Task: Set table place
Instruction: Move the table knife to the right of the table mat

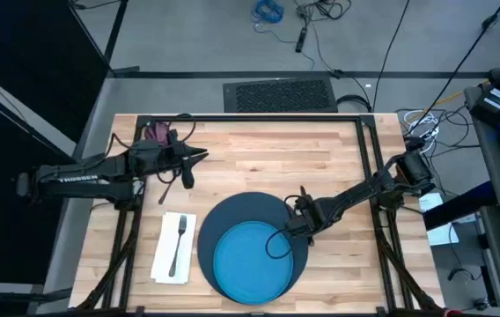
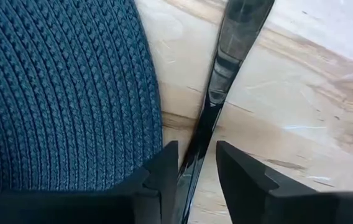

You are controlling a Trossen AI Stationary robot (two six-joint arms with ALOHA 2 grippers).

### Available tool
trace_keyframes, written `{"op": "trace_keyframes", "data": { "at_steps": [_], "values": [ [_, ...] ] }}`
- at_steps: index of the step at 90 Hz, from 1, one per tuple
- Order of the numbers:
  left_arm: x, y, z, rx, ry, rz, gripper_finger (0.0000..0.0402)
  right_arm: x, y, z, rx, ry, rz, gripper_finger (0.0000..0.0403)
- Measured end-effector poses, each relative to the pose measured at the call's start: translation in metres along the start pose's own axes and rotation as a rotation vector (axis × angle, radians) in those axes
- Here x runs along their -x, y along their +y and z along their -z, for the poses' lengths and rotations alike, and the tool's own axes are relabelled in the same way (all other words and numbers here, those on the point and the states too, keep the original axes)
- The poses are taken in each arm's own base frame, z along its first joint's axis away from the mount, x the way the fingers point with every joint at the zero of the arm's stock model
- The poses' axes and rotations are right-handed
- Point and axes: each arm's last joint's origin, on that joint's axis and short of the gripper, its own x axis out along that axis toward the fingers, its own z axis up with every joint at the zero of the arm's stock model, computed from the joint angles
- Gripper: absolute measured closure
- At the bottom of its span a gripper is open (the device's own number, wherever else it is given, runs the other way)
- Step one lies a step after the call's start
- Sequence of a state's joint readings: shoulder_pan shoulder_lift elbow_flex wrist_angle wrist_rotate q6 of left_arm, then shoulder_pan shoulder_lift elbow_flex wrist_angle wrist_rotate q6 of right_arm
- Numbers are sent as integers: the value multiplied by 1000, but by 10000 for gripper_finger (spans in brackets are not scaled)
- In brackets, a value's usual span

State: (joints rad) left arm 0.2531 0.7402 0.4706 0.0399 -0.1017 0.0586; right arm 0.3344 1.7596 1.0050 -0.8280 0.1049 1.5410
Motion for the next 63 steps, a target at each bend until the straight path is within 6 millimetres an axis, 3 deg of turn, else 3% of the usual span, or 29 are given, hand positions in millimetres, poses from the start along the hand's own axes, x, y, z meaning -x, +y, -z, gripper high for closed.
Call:
{"op": "trace_keyframes", "data": {
  "at_steps": [36,63],
  "values": [
    [0,0,0,0,0,0,359,1,0,4,-6,24,5,383],
    [0,0,0,-1,3,0,359,3,-3,25,-79,54,24,391]
  ]
}}
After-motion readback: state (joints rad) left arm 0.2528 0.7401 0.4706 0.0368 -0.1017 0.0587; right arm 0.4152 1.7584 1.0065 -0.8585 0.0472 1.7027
